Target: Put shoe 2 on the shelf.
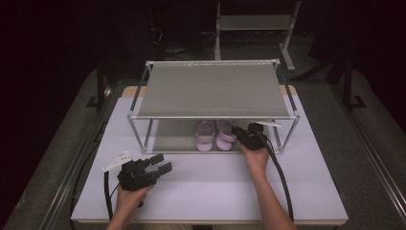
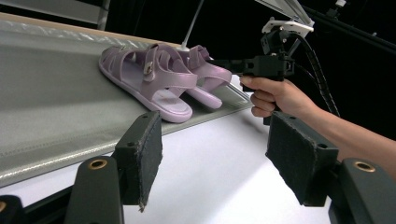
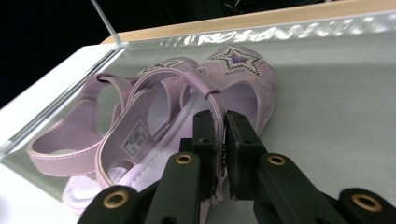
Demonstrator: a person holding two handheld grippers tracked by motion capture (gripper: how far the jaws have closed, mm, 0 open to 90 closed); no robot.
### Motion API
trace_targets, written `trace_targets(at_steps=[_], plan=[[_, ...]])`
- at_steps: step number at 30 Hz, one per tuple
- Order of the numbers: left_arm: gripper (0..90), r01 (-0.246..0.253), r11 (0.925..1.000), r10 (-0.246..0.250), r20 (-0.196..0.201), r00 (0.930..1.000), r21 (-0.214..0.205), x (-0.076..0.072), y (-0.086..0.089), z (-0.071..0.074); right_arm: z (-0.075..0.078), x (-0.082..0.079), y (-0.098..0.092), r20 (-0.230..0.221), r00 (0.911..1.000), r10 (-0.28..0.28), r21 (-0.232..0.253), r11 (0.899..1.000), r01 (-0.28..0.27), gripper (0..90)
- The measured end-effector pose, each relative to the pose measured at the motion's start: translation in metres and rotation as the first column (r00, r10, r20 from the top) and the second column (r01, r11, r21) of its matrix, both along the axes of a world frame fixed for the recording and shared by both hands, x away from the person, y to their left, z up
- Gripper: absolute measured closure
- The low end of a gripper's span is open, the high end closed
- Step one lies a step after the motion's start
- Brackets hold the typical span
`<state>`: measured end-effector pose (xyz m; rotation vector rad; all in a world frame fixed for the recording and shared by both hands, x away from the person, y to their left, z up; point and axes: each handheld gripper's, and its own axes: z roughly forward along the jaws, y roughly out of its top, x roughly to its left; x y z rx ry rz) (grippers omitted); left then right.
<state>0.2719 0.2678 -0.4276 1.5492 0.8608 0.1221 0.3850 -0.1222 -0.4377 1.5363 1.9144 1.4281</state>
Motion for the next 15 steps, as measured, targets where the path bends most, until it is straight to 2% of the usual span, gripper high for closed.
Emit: trace_targets(at_steps=[3,9,11,15], plan=[[35.5,0.005,1.0000,-0.005,-0.003,1.0000,-0.002,0.0003,-0.0005,-0.0005,-0.0003,0.0007,0.0016,0.001,1.0000,0.005,-0.020,1.000,-0.005,82.3],[35.6,0.013,0.9999,-0.013,-0.007,0.9999,-0.001,0.0008,-0.0015,-0.0010,-0.0025,0.0000,0.0084,-0.002,1.0000,-0.009,-0.012,1.000,0.009,81.0],[35.6,0.015,0.9999,-0.015,-0.005,0.9999,0.000,0.0005,-0.0018,-0.0006,-0.0035,0.0010,0.0051,-0.012,0.9999,0.000,0.028,1.000,0.001,76.1],[35.6,0.016,0.9999,-0.016,-0.007,0.9998,0.000,0.0001,-0.0018,-0.0011,-0.0036,0.0009,0.0038,-0.008,0.9999,0.015,0.066,0.998,-0.014,72.2]])
